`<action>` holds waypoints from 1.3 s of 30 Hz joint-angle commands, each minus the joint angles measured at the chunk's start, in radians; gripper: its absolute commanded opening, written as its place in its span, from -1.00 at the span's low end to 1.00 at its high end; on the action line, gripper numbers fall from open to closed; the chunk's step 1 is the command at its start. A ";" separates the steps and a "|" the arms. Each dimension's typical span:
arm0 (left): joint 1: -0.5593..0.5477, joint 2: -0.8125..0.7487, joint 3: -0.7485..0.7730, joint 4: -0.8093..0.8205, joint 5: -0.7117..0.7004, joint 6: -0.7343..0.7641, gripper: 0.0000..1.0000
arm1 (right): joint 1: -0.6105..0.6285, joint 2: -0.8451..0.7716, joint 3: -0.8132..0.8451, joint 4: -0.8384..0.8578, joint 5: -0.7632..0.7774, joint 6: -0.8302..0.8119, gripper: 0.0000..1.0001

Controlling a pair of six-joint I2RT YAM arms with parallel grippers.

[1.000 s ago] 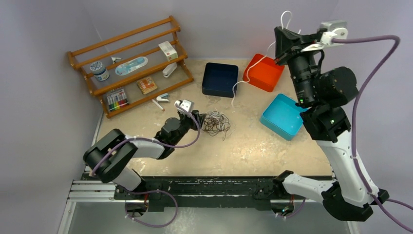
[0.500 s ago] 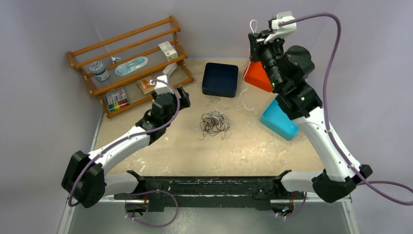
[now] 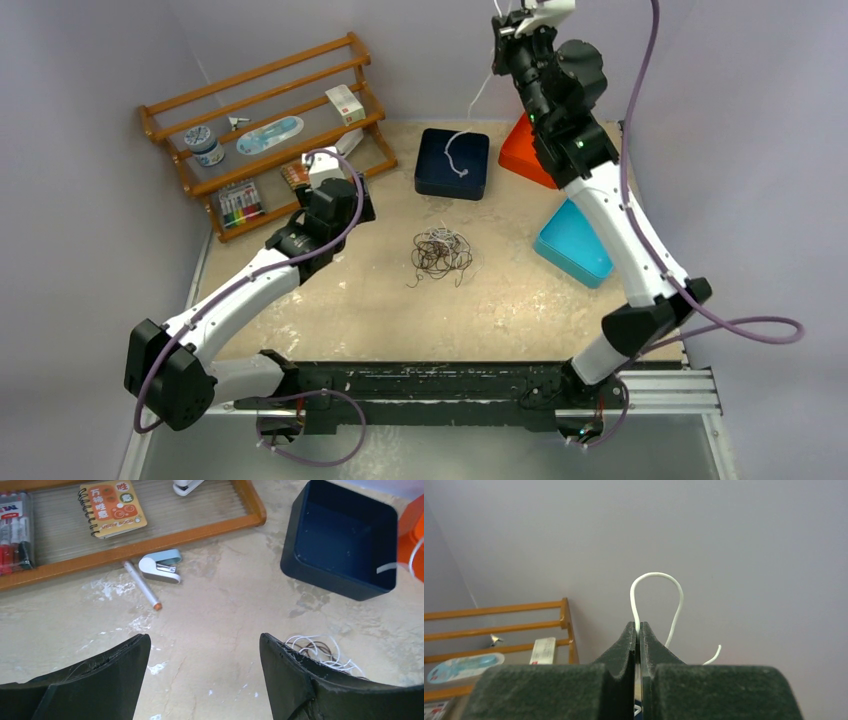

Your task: Untangle the cables

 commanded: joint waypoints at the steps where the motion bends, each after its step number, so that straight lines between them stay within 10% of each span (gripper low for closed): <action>1: 0.001 -0.025 0.041 -0.037 -0.024 0.045 0.59 | -0.047 0.096 0.141 0.103 -0.085 -0.034 -1.00; 9: 0.001 -0.035 0.071 -0.071 -0.018 0.075 0.59 | -0.119 0.314 0.319 0.053 -0.250 0.034 -1.00; 39: 0.001 -0.011 0.054 -0.102 0.097 0.129 0.56 | -0.207 0.510 0.053 -0.071 -0.550 0.168 -1.00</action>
